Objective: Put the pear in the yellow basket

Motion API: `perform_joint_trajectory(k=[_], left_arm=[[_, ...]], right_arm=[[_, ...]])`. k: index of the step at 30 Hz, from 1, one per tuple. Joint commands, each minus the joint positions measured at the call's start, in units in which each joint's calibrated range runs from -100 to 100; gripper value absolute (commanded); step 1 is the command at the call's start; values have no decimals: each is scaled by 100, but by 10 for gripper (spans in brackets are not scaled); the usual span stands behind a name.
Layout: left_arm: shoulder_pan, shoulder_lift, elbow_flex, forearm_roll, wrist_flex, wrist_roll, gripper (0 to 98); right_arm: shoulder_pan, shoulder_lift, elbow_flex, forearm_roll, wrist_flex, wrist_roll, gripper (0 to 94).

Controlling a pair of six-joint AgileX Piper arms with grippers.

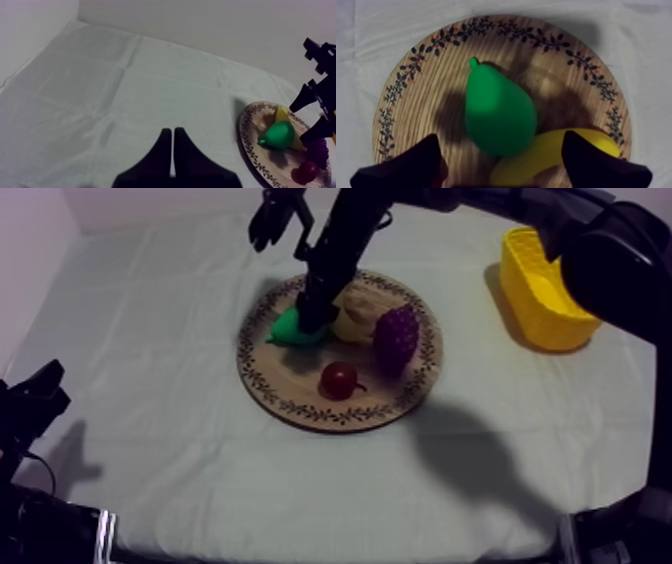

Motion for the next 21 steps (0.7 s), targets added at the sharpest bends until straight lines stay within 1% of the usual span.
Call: perform_joint_trajectory(k=[1, 10, 18, 21], left_arm=[[-2, 0, 5, 2, -1, 2, 1], [-2, 0, 5, 2, -1, 2, 1], [-2, 0, 5, 2, -1, 2, 1], [-2, 0, 5, 2, -1, 2, 1]], right_arm=[[-17, 155, -75, 8, -4, -1, 808], [-92, 639, -405, -35, -59, -16, 774], [-123, 889, -539, -15, -195, -106, 681], [-127, 968, -581, -35, -214, -115, 622]])
